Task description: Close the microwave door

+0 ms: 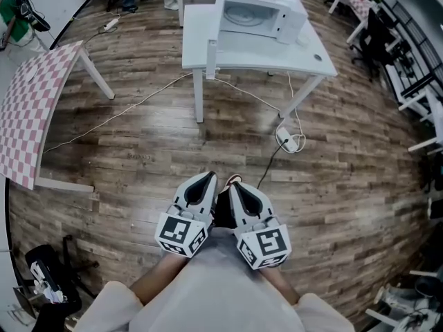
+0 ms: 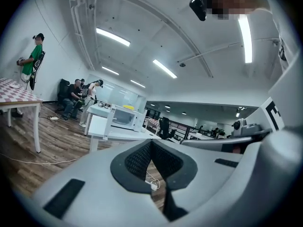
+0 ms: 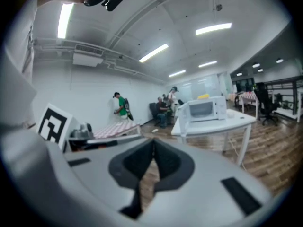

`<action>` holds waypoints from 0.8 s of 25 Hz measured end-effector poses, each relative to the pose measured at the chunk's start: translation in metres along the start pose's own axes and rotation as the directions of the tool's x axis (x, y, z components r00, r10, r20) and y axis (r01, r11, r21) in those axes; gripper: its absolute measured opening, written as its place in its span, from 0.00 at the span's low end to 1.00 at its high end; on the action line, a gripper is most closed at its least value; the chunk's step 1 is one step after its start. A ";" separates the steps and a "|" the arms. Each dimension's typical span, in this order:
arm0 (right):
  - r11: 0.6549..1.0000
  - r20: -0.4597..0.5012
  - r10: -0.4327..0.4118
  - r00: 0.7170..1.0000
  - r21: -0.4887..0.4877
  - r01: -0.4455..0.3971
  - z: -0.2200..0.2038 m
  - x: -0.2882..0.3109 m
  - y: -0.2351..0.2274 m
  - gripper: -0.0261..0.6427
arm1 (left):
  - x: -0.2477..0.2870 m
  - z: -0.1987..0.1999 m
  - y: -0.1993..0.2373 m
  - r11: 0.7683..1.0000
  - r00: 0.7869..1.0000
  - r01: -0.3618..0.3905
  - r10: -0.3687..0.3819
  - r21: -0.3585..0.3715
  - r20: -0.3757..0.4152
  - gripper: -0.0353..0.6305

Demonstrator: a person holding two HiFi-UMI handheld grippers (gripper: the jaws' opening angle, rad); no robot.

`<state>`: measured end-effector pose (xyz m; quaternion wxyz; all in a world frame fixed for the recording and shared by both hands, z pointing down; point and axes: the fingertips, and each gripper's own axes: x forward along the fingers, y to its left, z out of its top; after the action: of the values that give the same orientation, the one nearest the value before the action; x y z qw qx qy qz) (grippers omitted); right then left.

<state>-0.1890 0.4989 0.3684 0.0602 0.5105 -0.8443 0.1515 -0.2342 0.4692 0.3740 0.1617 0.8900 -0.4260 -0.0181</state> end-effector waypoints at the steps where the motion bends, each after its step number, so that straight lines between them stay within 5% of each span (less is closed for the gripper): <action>1: 1.000 0.003 -0.001 1.000 0.002 0.001 0.003 0.003 -0.004 0.07 | 0.005 0.001 0.003 1.000 1.000 -0.003 0.003 0.000 -0.003 0.08; 20: 0.995 -0.014 0.089 0.996 0.040 -0.088 0.057 0.116 -0.109 0.07 | 0.155 0.035 0.051 1.000 0.999 0.014 -0.015 -0.025 -0.052 0.08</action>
<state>-0.1445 0.3358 0.3656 0.0501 0.4723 -0.8625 0.1747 -0.1801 0.3111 0.3729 0.1835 0.8912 -0.4149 -0.0013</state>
